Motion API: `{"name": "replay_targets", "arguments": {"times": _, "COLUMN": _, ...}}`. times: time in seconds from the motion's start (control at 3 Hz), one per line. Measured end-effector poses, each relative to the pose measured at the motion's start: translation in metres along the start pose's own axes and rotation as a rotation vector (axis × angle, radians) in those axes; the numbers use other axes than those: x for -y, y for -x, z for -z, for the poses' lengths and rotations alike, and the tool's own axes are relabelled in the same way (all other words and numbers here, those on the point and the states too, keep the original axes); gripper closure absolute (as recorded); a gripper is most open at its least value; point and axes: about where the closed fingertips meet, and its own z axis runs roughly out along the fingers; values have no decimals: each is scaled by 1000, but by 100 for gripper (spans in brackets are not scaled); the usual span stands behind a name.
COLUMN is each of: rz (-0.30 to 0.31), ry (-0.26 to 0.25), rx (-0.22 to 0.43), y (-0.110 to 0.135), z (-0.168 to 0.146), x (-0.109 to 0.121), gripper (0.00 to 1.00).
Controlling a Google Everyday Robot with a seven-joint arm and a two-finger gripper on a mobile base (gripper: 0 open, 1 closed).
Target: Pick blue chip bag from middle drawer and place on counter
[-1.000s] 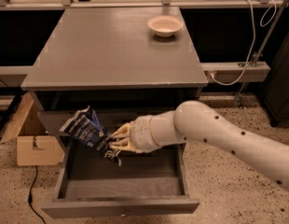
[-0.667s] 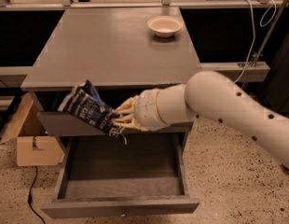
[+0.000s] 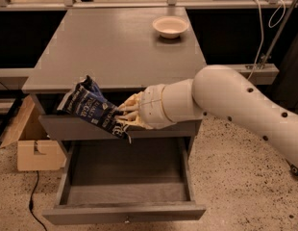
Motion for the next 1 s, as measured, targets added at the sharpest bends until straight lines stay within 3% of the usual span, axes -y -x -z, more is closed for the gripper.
{"name": "replay_targets", "arguments": {"times": 0.33, "rz": -14, "ry": -35, "rx": -30, "y": 1, "z": 5, "x": 37, "gripper": 100}}
{"name": "replay_targets", "arguments": {"times": 0.67, "rz": -39, "ry": -69, "rx": -120, "y": -5, "z": 19, "x": 101, "gripper": 100}}
{"name": "replay_targets", "arguments": {"times": 1.0, "rz": -148, "ry": -50, "rx": -243, "y": -46, "z": 25, "x": 151, "gripper": 100}}
